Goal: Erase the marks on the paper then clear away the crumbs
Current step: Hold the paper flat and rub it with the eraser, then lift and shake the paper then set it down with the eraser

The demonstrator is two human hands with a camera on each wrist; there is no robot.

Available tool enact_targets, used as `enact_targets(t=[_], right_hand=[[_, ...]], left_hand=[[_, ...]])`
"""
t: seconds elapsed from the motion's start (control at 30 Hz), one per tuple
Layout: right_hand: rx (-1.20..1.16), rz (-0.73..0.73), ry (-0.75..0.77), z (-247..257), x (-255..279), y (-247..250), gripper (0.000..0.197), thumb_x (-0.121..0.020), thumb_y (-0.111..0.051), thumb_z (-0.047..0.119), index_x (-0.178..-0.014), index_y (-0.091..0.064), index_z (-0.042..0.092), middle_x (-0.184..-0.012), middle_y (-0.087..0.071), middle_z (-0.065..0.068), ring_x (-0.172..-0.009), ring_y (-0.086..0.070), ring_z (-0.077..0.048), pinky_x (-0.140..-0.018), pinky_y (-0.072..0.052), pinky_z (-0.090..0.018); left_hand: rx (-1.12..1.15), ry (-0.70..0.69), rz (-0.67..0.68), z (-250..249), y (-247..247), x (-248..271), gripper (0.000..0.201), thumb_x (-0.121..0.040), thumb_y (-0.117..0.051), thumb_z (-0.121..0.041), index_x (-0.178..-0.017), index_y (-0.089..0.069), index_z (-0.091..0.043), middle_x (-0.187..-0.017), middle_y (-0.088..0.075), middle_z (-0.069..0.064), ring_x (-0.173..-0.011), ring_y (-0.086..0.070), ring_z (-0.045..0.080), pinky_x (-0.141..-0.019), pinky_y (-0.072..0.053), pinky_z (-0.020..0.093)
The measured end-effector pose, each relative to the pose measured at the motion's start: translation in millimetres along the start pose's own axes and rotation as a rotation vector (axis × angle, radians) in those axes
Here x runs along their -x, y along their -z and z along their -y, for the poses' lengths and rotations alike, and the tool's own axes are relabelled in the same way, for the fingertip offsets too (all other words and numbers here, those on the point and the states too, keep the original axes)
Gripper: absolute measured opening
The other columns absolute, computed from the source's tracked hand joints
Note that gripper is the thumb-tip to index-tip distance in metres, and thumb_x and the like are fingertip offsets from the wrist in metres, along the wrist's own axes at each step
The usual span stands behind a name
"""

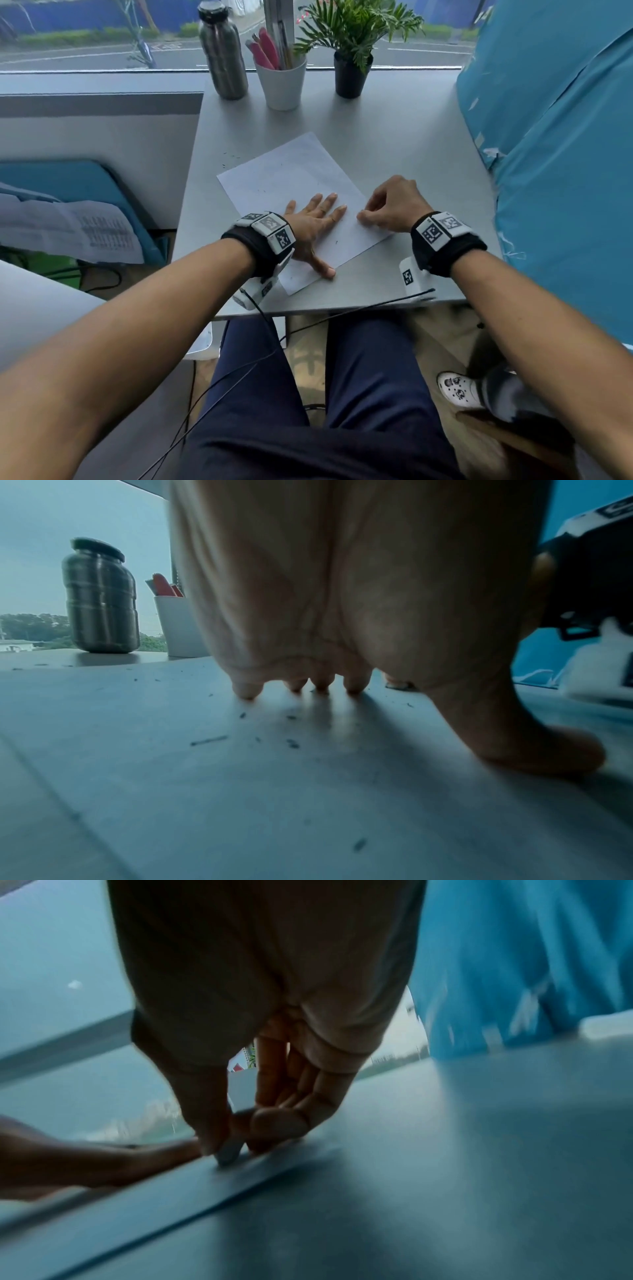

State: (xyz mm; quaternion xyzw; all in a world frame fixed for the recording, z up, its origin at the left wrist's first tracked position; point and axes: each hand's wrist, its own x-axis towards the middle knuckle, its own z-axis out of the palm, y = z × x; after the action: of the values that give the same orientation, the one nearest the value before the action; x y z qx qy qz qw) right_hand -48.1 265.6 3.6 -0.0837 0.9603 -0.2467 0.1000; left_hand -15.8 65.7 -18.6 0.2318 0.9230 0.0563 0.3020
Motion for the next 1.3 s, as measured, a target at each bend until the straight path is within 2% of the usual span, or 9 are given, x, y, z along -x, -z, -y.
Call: enact_targets(t=[0.23, 0.43, 0.67, 0.8, 0.9, 1.03, 1.13, 1.2, 1.3], right_hand=[[-0.054, -0.140, -0.083, 0.1, -5.8, 27.0, 0.014, -0.076, -0.078, 0.024, -0.079, -0.075, 0.010, -0.073, -0.071, -0.003, -0.069, -0.064, -0.012, -0.072, -0.050, -0.021], [0.068, 0.032, -0.080, 18.3, 9.0, 4.0, 0.016, -0.078, -0.078, 0.028, -0.086, -0.075, 0.014, -0.096, -0.069, -0.004, -0.091, -0.059, -0.017, -0.077, -0.041, -0.021], [-0.053, -0.040, -0.162, 37.5, 1.4, 0.1, 0.007, -0.075, -0.078, 0.023, -0.078, -0.075, 0.016, -0.093, -0.071, -0.006, -0.096, -0.064, -0.019, -0.078, -0.044, -0.020], [-0.009, -0.220, 0.002, 53.9, 7.0, 19.9, 0.009, -0.075, -0.078, 0.025, -0.077, -0.076, 0.017, -0.080, -0.074, -0.003, -0.083, -0.069, -0.020, -0.082, -0.055, -0.031], [0.298, -0.442, 0.277, 78.3, 16.6, 36.3, 0.013, -0.082, -0.070, 0.028, -0.085, -0.075, 0.017, -0.087, -0.073, -0.002, -0.087, -0.064, -0.026, -0.088, -0.045, -0.038], [0.451, -0.679, 0.407, 99.5, 24.3, 53.2, 0.011, -0.081, -0.070, 0.025, -0.078, -0.072, 0.015, -0.080, -0.070, 0.000, -0.079, -0.059, -0.027, -0.079, -0.036, -0.037], [0.517, -0.685, 0.505, 102.5, 29.9, 54.2, 0.006, -0.078, -0.072, 0.018, -0.074, -0.072, 0.014, -0.074, -0.069, 0.002, -0.079, -0.058, -0.026, -0.079, -0.037, -0.038], [0.531, -0.695, 0.515, 102.0, 32.0, 57.0, 0.007, -0.080, -0.069, 0.018, -0.074, -0.072, 0.015, -0.077, -0.070, 0.004, -0.083, -0.057, -0.025, -0.080, -0.035, -0.038], [0.434, -0.710, 0.557, 98.6, 32.3, 65.3, 0.009, -0.081, -0.070, 0.021, -0.074, -0.071, 0.015, -0.081, -0.071, 0.005, -0.084, -0.058, -0.025, -0.079, -0.032, -0.036]], left_hand=[[0.017, -0.017, -0.045, 2.7, -1.3, 2.5, 0.137, -0.061, -0.075, -0.071, -0.155, 0.014, -0.026, -0.160, 0.026, -0.002, -0.147, 0.023, 0.020, -0.116, 0.009, 0.059], [0.035, -0.086, -0.208, 4.6, -10.1, 10.0, 0.129, -0.062, -0.074, -0.071, -0.157, -0.006, -0.019, -0.164, 0.006, 0.006, -0.151, 0.004, 0.019, -0.122, -0.003, 0.048], [-0.052, -0.056, -0.352, -6.2, -14.0, 26.8, 0.114, -0.064, -0.072, -0.072, -0.154, -0.026, -0.018, -0.159, -0.028, 0.000, -0.143, -0.032, 0.020, -0.110, -0.038, 0.040], [0.062, -0.035, -0.603, -3.7, -4.4, 39.9, 0.096, -0.071, -0.071, -0.068, -0.148, -0.040, -0.020, -0.146, -0.050, -0.003, -0.129, -0.051, 0.021, -0.100, -0.047, 0.040], [0.255, -0.005, -0.906, 12.1, 15.3, 51.7, 0.073, -0.077, -0.074, -0.056, -0.135, -0.057, -0.014, -0.128, -0.065, 0.004, -0.110, -0.065, 0.020, -0.094, -0.051, 0.039], [0.175, -0.009, -1.216, 33.4, 54.7, 72.2, 0.069, -0.081, -0.076, -0.027, -0.142, -0.047, -0.011, -0.150, -0.041, 0.013, -0.130, -0.049, 0.029, -0.105, -0.043, 0.045], [-0.166, -0.096, -1.176, 38.8, 86.5, 82.7, 0.087, -0.078, -0.077, -0.022, -0.152, -0.031, -0.019, -0.162, -0.012, 0.018, -0.148, -0.017, 0.033, -0.114, -0.024, 0.060], [-0.359, -0.113, -1.122, 39.1, 108.4, 84.9, 0.086, -0.078, -0.076, -0.028, -0.151, -0.033, -0.019, -0.161, -0.015, 0.018, -0.150, -0.012, 0.032, -0.116, -0.010, 0.064], [-0.439, -0.123, -1.042, 36.5, 133.5, 87.7, 0.047, -0.084, -0.072, -0.032, -0.127, -0.062, -0.016, -0.145, -0.050, 0.010, -0.142, -0.034, 0.028, -0.114, -0.004, 0.068]])
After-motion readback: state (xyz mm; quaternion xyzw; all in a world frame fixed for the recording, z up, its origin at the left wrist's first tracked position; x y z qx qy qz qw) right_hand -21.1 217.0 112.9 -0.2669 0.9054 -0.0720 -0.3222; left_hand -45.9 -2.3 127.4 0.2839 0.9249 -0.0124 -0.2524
